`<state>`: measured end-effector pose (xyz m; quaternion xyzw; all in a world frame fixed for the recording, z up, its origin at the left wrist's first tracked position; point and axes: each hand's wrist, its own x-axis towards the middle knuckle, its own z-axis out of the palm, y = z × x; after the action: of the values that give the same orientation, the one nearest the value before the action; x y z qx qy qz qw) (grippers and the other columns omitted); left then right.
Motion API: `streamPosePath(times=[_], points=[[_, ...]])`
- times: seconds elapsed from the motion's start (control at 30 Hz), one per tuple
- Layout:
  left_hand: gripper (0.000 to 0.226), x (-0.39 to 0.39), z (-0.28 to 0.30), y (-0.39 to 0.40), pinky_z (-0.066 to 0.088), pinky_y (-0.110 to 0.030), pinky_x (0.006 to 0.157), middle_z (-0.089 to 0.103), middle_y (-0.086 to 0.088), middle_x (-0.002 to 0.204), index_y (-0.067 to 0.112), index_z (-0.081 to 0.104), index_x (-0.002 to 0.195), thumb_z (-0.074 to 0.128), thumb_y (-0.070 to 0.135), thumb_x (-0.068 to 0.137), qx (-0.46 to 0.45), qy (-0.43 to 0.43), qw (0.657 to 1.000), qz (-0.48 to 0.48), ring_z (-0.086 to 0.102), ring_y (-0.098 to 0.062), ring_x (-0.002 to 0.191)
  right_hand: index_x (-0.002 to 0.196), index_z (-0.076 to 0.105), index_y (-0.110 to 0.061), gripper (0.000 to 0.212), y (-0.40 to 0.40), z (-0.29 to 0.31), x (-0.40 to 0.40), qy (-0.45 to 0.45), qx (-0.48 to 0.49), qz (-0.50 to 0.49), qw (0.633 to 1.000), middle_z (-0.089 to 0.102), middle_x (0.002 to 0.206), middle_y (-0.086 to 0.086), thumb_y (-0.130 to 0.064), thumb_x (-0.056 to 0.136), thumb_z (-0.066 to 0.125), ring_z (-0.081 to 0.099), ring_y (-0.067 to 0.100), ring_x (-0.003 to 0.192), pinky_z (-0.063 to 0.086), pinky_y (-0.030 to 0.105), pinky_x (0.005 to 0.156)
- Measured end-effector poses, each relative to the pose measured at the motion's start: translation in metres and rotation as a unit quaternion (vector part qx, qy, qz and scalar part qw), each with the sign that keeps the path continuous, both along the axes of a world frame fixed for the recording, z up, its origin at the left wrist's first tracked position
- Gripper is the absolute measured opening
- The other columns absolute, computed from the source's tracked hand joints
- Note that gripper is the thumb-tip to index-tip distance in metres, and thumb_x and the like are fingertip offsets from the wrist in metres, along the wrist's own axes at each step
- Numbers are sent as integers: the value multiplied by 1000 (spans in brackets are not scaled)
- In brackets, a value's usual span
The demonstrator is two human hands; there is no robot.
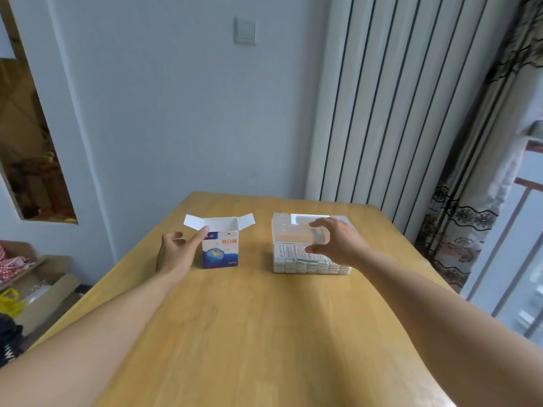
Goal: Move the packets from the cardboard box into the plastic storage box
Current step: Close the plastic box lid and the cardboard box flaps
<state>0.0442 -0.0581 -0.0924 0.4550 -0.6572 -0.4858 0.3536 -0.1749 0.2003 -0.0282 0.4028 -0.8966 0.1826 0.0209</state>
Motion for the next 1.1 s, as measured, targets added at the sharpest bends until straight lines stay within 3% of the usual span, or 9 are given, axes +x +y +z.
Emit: streamPosePath(times=[0.1,0.2,0.3,0.4,0.5,0.63,0.77,0.87,1.1], points=[[108,-12,-5,-10,39,-32,103,46,5,148,22,32,152,89,55,67,0,-11,997,-76,48,-17,135,133,63,-26,60,-10,5,11,36,-33,-20,999,56,143,-7,-66,89,62,43,18,136,39,34,106],[107,-21,-10,-20,50,-33,98,62,10,131,26,45,135,99,52,46,-8,-5,994,-112,61,-12,120,114,75,-23,34,-33,10,48,68,-157,35,985,71,119,-7,-48,99,58,59,14,113,45,27,92],[73,-22,-9,-20,56,-31,83,72,8,107,23,56,119,96,40,61,-24,-4,992,-120,70,-11,100,108,77,-19,23,-70,-1,82,-119,-176,41,976,76,101,0,-31,99,60,71,19,87,57,32,80],[65,-13,1,-12,47,-19,72,67,12,106,23,52,126,90,36,74,-69,-12,989,-130,66,-11,100,143,53,-12,46,-101,-20,100,-258,-76,25,963,61,125,3,-31,101,55,62,23,109,54,35,87],[77,0,8,-10,50,-17,80,63,26,112,47,35,147,80,35,86,-107,-16,975,-195,65,-5,103,157,35,-24,53,-112,-23,113,-307,-158,35,938,54,142,2,-36,106,45,56,21,118,50,31,82],[77,7,12,-10,44,0,77,63,21,123,44,43,148,82,33,83,-115,-55,951,-282,63,12,99,128,66,-18,35,-122,-22,118,-333,-252,27,908,70,112,4,-35,107,44,65,18,97,51,25,68],[74,8,15,-2,45,-19,102,60,17,137,48,48,144,70,68,77,-99,-55,946,-305,60,2,118,117,63,-14,19,-129,-20,115,-402,-253,-37,879,69,108,6,-26,103,58,63,12,82,44,18,52],[50,7,15,0,32,-22,105,48,13,151,42,43,151,42,55,103,-105,-49,959,-260,44,-10,138,140,41,-15,50,-131,-17,117,-455,-230,-53,859,64,124,7,-15,97,66,59,23,105,52,29,67],[38,-3,13,-6,54,-38,91,74,2,111,26,56,139,53,37,103,-7,-42,974,-222,70,-23,105,161,20,-28,102,-128,-11,109,-405,-324,77,852,54,134,-4,5,82,76,59,17,111,57,29,78]])
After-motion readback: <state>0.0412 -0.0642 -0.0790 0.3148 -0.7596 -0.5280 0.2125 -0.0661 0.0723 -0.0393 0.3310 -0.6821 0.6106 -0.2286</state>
